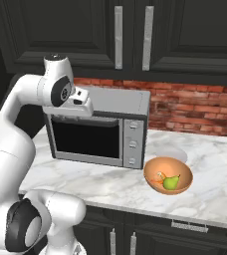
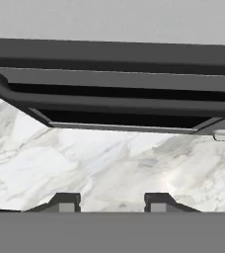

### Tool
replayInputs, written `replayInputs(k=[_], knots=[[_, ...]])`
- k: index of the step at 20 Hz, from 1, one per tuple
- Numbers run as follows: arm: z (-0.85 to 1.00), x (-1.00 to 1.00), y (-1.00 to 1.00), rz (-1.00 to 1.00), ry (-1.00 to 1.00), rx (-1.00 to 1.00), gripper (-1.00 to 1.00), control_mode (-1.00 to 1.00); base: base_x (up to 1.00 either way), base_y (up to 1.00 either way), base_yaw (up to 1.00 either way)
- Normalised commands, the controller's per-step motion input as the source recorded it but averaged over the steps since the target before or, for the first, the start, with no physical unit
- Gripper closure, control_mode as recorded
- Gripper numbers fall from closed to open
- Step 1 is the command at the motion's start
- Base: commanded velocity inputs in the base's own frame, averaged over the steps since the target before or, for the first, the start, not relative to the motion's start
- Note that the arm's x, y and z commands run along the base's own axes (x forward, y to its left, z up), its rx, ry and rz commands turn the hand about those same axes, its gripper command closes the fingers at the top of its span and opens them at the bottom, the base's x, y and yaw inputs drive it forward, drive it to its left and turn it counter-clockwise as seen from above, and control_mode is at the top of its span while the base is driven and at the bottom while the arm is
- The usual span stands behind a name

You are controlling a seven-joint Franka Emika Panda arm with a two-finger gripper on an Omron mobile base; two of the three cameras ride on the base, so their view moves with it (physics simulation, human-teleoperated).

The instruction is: Remove the pear from the bowl and place it on the small plate. Then place the bowl with only the shrimp in the microwave, close the door, and press the start button to microwave the shrimp.

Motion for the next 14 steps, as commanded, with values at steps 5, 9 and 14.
replayInputs(k=[5, 9, 14], knots=[[-0.01, -0.18, 0.0, 0.0, -0.05, 0.0, -1.0, -1.0, 0.0, 0.0, 0.0], [-0.31, -0.34, -0.34, -0.03, -0.01, 0.06, -1.0, -1.0, 0.0, 0.0, 0.0], [-0.38, -0.02, -1.0, -0.13, 0.12, 0.27, -1.0, -1.0, 0.0, 0.0, 0.0]])
